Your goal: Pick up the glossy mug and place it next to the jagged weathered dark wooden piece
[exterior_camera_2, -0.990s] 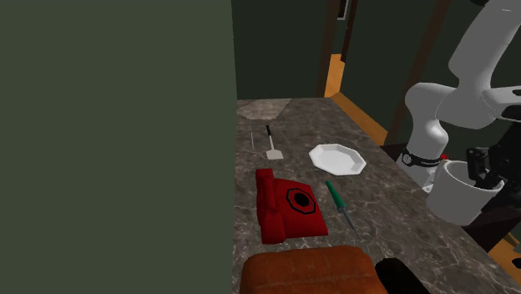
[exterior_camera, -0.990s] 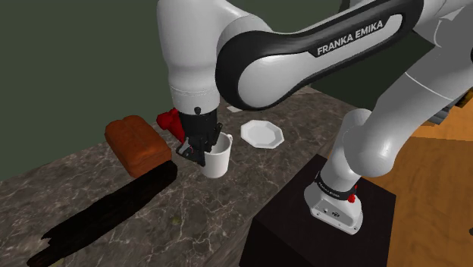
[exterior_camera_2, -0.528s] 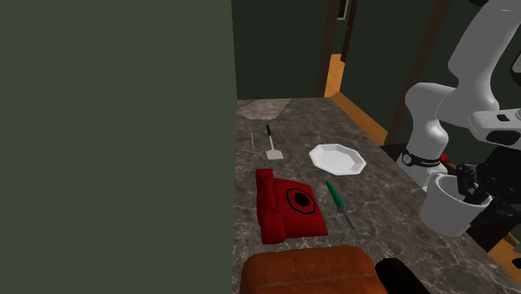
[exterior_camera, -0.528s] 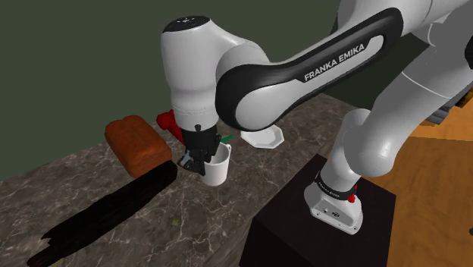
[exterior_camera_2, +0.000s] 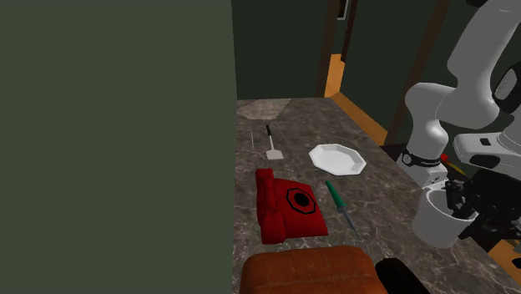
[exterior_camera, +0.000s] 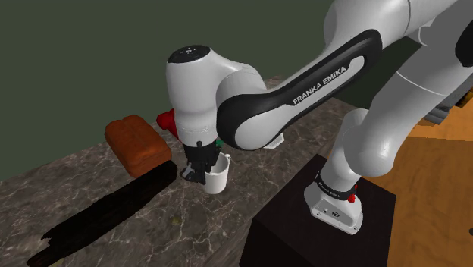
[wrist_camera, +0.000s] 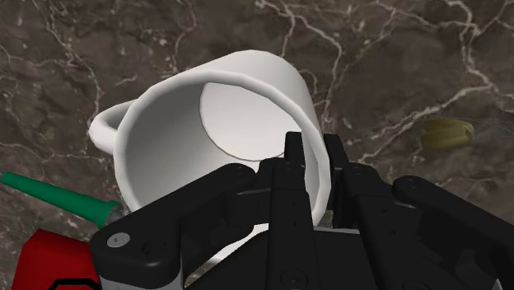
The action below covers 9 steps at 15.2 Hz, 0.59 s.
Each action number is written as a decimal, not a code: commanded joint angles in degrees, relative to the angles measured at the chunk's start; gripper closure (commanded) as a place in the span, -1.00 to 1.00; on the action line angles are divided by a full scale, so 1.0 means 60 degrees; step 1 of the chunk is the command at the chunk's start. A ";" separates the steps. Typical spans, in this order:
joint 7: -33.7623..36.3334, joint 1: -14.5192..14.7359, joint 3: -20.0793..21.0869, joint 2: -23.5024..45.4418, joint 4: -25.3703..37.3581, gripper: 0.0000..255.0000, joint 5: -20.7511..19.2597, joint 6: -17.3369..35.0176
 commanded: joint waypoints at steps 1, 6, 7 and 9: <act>0.0088 -0.0002 0.0051 0.0161 -0.0124 1.00 -0.0076 0.0275; 0.0238 -0.0025 0.0117 0.0487 -0.0366 1.00 -0.0254 0.0803; 0.0239 -0.0025 0.0117 0.0488 -0.0365 1.00 -0.0255 0.0803; 0.0239 -0.0025 0.0117 0.0488 -0.0365 1.00 -0.0255 0.0803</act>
